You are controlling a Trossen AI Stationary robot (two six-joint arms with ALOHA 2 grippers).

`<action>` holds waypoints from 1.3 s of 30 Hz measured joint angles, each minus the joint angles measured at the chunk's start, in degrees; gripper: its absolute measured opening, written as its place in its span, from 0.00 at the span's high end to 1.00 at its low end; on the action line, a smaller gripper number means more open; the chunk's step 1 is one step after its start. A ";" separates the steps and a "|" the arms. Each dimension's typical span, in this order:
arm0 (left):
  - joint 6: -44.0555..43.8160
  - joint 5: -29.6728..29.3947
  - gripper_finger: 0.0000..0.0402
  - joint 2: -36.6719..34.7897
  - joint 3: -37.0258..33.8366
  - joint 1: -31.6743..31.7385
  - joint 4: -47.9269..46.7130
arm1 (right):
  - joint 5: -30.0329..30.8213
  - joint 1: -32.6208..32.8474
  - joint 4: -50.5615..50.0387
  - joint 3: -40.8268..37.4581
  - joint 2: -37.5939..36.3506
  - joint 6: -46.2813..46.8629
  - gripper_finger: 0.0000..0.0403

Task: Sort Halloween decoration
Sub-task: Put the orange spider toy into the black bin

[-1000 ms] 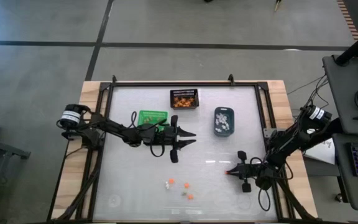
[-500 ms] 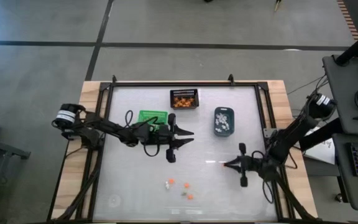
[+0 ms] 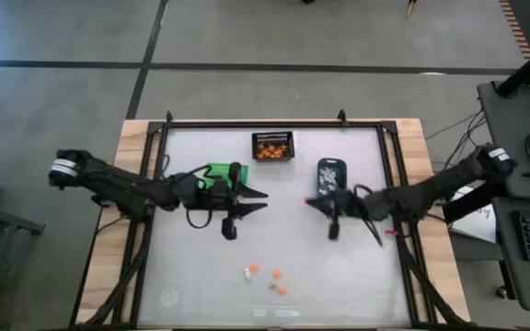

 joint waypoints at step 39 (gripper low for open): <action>-8.48 -0.02 0.79 -12.64 -0.48 -1.63 -49.35 | -17.05 -41.71 -17.35 37.26 45.90 4.31 0.89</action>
